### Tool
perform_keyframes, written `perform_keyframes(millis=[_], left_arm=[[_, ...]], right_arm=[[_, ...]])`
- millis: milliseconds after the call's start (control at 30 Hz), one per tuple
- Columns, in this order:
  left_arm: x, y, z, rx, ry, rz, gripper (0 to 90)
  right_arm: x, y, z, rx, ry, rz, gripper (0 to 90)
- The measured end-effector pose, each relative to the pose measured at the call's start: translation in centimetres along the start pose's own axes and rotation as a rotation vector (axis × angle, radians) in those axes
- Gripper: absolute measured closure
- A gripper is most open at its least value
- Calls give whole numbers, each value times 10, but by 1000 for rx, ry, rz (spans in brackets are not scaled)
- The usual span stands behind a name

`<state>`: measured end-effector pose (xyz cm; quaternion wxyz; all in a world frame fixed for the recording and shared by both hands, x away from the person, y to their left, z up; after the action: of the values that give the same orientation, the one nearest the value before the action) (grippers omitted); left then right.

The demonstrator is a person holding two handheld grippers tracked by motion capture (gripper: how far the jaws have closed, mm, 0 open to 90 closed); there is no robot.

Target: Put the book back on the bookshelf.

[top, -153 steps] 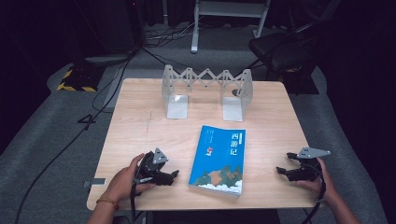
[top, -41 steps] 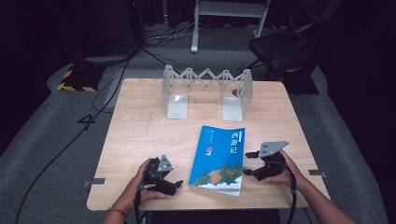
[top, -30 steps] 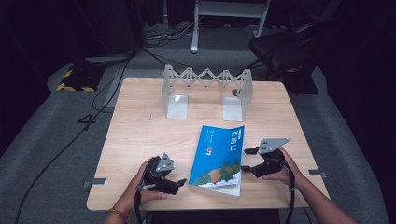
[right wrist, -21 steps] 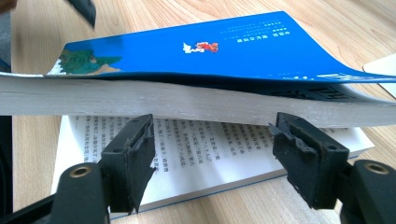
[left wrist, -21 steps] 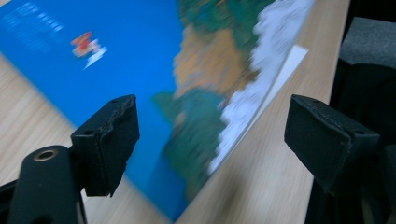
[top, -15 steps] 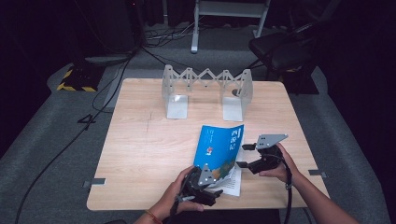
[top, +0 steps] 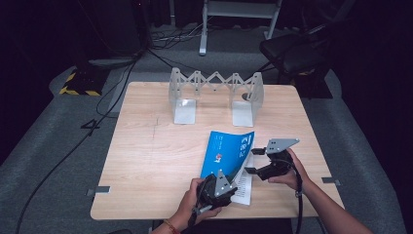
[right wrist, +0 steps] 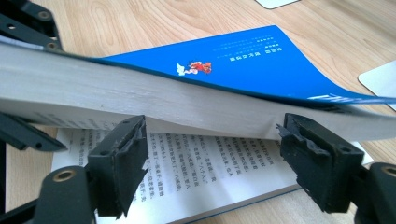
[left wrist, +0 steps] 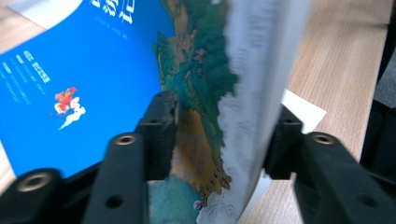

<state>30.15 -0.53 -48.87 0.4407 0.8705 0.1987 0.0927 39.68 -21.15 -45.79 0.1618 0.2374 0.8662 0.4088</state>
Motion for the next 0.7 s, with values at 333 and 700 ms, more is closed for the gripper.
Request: perform_keyframes(millis=[333,700], left_arm=[[21,3,-23,-39,-66,4,753],[43,-7,-43,11,-101,52,761]], right_arm=[[-6,-7,-5,-34,1,27,289],[7,9,-17,-141,81,-96,293]])
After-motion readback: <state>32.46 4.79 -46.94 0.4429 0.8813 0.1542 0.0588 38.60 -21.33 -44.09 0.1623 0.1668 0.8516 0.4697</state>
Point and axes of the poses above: each handheld gripper's, and its own axes: z roughly forward along the jaws, y roughly out of its top, x roughly to its left, the point moved 3 cm from there along z, roughly forward along the jaws, and after that the axes turned 10 degrees about -y, right-handed, at the moved point
